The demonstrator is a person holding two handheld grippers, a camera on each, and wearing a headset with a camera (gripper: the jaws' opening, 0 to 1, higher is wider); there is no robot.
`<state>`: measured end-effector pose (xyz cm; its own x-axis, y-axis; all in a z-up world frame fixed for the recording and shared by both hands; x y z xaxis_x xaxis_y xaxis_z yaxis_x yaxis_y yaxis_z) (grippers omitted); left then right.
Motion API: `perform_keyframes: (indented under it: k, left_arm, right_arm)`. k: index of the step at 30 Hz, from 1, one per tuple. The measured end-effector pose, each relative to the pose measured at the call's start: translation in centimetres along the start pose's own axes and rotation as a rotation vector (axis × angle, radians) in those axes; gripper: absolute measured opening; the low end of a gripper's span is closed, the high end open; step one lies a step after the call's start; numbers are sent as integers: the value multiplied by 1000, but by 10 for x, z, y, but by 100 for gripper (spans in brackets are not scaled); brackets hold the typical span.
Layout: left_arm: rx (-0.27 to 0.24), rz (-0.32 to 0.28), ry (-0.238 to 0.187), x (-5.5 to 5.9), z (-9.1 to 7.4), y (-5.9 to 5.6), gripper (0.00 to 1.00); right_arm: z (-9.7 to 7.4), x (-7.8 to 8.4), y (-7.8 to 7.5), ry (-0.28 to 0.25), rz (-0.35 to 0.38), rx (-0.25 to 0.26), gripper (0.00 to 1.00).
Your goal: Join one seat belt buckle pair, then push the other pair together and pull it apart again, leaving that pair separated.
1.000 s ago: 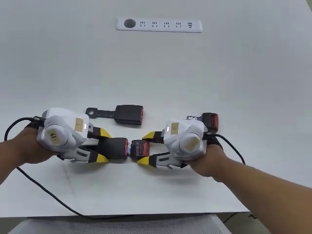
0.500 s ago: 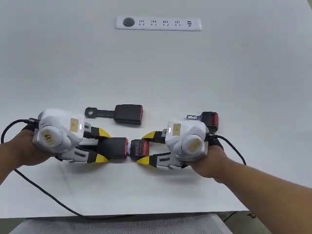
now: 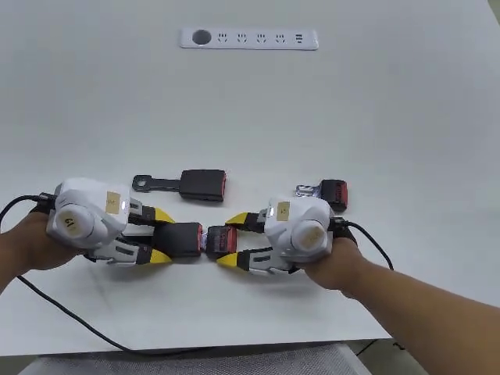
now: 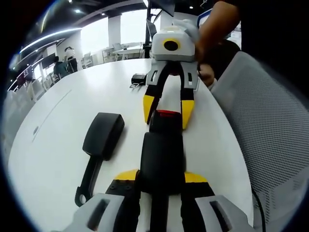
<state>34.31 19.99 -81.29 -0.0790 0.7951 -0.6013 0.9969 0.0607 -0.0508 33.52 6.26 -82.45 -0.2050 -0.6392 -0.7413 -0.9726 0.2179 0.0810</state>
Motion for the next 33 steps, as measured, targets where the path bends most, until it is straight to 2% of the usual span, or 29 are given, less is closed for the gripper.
perform_keyframes:
  k: [11, 15, 20, 22, 24, 27, 30, 32, 33]
  left_arm:
    - [1, -16, -8, 0, 0, 0, 32]
    - [4, 3, 8, -1, 0, 0, 32]
    - [3, -7, 20, -2, 1, 0, 32]
    - [3, -2, 33, -3, 2, 0, 33]
    - [-5, 43, 82, -4, 2, 0, 33]
    - [-6, 25, 93, -7, 2, -1, 34]
    - [-4, 32, 133, -9, 2, -1, 35]
    - [7, 23, 174, -10, 2, -3, 37]
    - [26, 20, 176, -12, 2, -6, 42]
  right_arm:
    - [0, 0, 0, -8, 6, 2, 33]
    - [0, 1, 0, -7, 9, 4, 33]
    - [-1, 1, 0, -8, 12, 6, 33]
    - [-1, 1, 0, -6, 7, 7, 34]
    - [-1, 0, 1, -5, 1, 8, 34]
    - [0, -1, 2, 3, -13, 5, 35]
    - [1, -4, 2, 35, -52, 15, 36]
    - [0, -5, 3, 57, -25, 33, 39]
    - [-2, -12, 1, 9, -4, 64, 48]
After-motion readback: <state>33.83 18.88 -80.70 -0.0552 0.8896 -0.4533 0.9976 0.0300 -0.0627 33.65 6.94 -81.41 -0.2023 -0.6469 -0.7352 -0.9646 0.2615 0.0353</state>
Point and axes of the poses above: the centre of the closed fingertips' face, and the gripper's own axes: z roughly forward along the fingers, y roughly to its left, x roughly out of its underside, the point moved 5 cm from there along -z, roughly backward along the fingers, and after that the axes turned 6 degrees about y, right-handed, at the moved point
